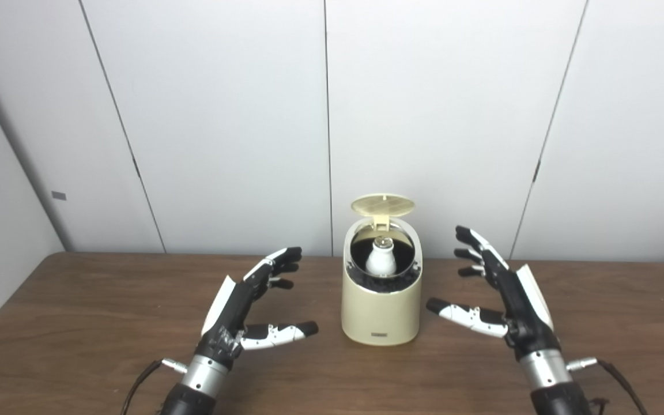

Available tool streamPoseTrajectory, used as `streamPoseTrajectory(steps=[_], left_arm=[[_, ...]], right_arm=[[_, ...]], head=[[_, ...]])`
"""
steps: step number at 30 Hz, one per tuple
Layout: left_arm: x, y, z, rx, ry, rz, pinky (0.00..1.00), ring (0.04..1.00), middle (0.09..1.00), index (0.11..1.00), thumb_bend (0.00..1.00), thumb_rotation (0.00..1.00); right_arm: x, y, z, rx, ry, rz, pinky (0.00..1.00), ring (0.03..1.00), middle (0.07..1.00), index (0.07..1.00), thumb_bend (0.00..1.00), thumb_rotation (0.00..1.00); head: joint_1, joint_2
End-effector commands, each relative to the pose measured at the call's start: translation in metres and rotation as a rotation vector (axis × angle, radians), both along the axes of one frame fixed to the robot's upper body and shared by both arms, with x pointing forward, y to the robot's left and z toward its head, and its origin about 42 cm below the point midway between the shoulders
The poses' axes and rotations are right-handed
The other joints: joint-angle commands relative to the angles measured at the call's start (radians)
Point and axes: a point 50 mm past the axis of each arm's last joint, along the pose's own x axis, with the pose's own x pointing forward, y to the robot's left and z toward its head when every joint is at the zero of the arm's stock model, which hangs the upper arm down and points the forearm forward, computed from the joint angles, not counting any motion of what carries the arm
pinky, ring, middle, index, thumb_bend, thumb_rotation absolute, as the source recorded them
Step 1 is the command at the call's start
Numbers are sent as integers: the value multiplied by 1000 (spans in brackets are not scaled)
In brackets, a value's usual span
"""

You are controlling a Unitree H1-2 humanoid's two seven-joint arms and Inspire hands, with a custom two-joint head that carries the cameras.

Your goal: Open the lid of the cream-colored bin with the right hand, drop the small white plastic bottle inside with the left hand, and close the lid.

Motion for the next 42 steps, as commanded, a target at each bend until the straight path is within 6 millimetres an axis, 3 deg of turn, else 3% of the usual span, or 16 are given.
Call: streamPoseTrajectory(steps=[1, 5, 8, 20, 28, 36, 42], left_arm=[[5, 3, 15, 7, -61, -11, 709, 819, 859, 874, 858, 167], [5, 2, 4, 42, -18, -17, 710, 818, 870, 888, 831, 157], [4, -1, -6, 38, 15, -38, 707, 817, 877, 895, 833, 130], [-6, -13, -28, 13, 102, -15, 749, 825, 841, 912, 790, 80], [-6, -19, -30, 6, 92, -10, 736, 816, 836, 901, 774, 75], [-6, -21, -29, -2, 93, -4, 734, 818, 846, 902, 774, 87], [-5, -22, -29, -4, 85, -2, 731, 817, 843, 899, 772, 95]], right_arm=[[9, 3, 37, -39, -74, 15, 712, 824, 893, 879, 640, 481], [20, 5, 70, -114, -90, 8, 703, 805, 869, 847, 639, 591], [27, 9, 84, -156, -83, 5, 715, 821, 872, 852, 613, 597], [36, 17, 115, -300, -69, -19, 809, 884, 872, 845, 624, 715], [40, 29, 128, -426, -43, 12, 807, 903, 877, 844, 664, 780], [38, 42, 127, -434, -57, 35, 759, 846, 797, 745, 683, 723], [37, 49, 125, -465, -56, 54, 765, 849, 800, 744, 693, 746]], head=[[-5, -3], [-22, -12], [-25, -15], [-31, -19], [-22, -16], [-11, -8], [-8, -6]])
